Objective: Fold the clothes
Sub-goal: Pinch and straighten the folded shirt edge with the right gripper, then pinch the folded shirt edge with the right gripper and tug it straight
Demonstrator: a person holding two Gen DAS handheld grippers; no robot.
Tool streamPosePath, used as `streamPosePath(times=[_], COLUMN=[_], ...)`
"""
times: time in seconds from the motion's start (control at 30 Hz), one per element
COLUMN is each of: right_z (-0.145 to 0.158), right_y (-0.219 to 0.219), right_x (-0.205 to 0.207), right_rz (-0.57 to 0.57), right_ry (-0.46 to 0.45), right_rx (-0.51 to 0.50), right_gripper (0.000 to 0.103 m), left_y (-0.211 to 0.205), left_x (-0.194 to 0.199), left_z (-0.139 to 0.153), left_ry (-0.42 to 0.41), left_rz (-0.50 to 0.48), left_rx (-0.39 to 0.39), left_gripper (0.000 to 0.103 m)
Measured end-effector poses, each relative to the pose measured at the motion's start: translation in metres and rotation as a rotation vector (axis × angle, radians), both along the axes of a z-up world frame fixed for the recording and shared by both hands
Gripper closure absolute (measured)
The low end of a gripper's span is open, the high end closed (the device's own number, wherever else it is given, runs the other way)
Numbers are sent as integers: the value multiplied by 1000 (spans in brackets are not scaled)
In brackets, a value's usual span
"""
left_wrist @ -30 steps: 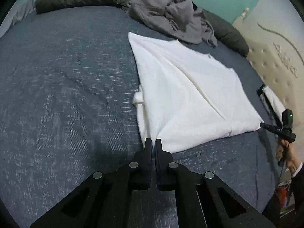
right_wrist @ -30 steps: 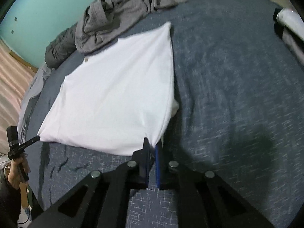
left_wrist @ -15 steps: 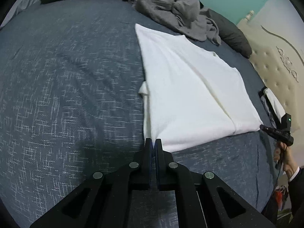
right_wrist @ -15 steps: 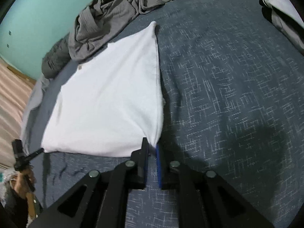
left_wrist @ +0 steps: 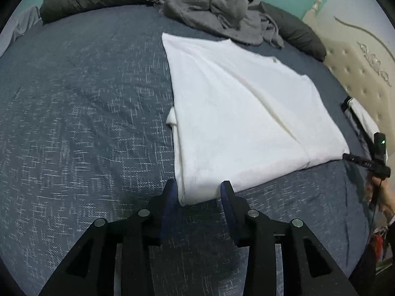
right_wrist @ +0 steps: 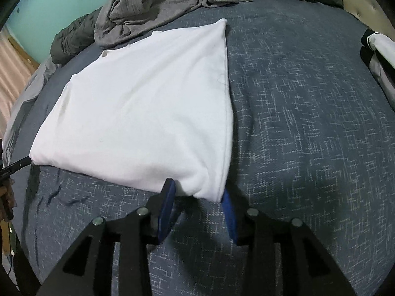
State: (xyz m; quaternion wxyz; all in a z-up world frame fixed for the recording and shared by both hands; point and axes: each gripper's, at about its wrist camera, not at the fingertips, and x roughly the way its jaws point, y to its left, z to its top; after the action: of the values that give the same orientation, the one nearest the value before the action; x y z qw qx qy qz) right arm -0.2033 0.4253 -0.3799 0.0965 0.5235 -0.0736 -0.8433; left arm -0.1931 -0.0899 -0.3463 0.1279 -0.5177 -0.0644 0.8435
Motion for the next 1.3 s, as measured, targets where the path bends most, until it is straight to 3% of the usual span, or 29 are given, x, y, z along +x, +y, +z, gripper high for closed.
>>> streamPosePath(times=[0.03,0.07,0.17,0.47,0.63,0.87,1.1,1.3], right_z=[0,0,4,23,37,38,21,22], right_y=[0,-1,-3,19,22,30,80,53], right_x=[-1,-1,-2,-2,-3,-1,9,15], right_rz=[-1,-2,-4,-126,-153,-161,-325,-262], right_ry=[0,-1,12,95,149,137,81,60], right_rx=[2,4,37,38,76,77,54,-9], right_gripper=[94,94,97,100,101,101,103,102], left_y=[3,5,7,-9,-21,-21,-27,-19], left_x=[-2,-2,-2,2,3,3,2,4], left_z=[-4,-5,-7,6,12,6,-3,0], left_ry=[-10,-10,3,60,56,36,26,42], left_rz=[-8,-13,-15,14,31,38,75,52], left_rx=[-15,-33,-80,-114,-94,-83,-42,-48], left_gripper=[81,99,100,100,100,100,100,100])
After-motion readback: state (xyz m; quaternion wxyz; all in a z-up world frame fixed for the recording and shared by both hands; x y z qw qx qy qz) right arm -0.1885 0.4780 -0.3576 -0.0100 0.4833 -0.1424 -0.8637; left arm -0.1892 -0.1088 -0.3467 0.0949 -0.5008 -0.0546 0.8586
